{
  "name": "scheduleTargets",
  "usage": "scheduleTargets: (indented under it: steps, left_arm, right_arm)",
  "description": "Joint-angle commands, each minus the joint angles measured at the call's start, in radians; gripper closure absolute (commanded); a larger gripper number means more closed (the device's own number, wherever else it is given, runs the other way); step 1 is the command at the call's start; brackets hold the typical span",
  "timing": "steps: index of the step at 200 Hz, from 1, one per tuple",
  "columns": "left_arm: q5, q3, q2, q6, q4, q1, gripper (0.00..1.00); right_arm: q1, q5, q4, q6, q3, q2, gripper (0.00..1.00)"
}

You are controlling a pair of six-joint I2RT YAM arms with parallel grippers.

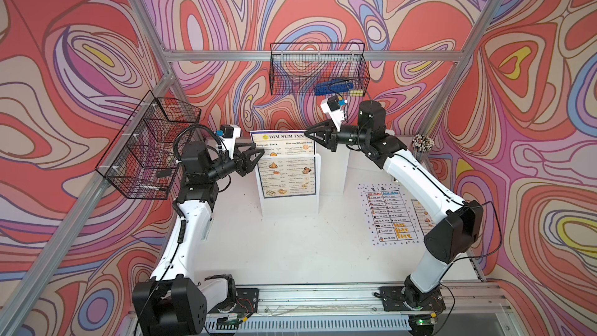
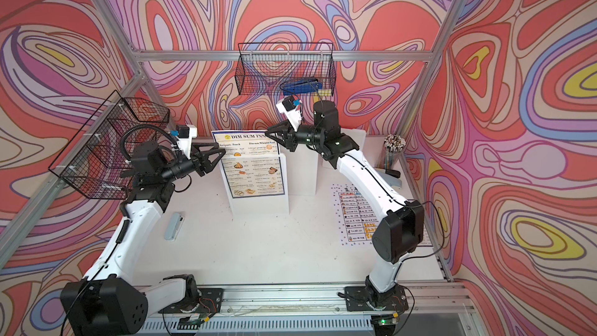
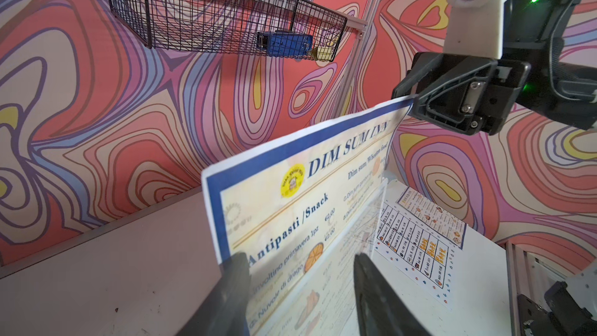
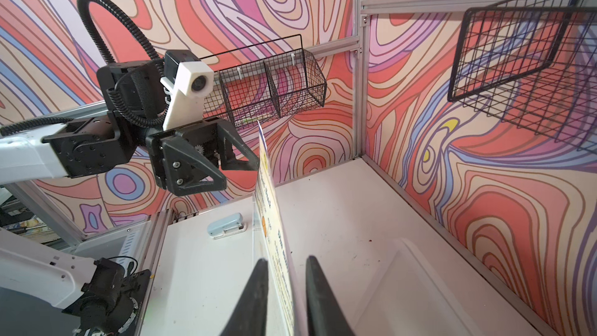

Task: Insert the menus into the narrow rack
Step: Insert the menu into the narrow rack.

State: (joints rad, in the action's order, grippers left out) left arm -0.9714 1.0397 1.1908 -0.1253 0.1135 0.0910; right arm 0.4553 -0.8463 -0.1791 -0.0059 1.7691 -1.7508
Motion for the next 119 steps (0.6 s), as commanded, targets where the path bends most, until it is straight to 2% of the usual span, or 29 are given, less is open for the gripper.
scheduleTargets:
  steps: [1,11,68,119]
  left_arm:
    - [-0.027,0.007,-0.014,-0.007,0.025,0.003,0.47]
    - [-0.031,0.008,-0.014,-0.008,0.025,0.002,0.47]
    - [-0.036,0.008,-0.013,-0.012,0.029,0.002,0.45]
    - [-0.043,0.005,-0.017,-0.014,0.034,0.003,0.45]
  right_arm:
    - [0.005,0.016,-0.022,-0.016,0.03,-0.015,0.91]
    - [0.004,0.012,-0.024,-0.017,0.03,-0.044,1.0]
    - [0.004,-0.006,0.026,-0.038,-0.095,0.01,1.0]
    - [0.004,-0.093,0.085,-0.047,-0.201,0.049,1.0]
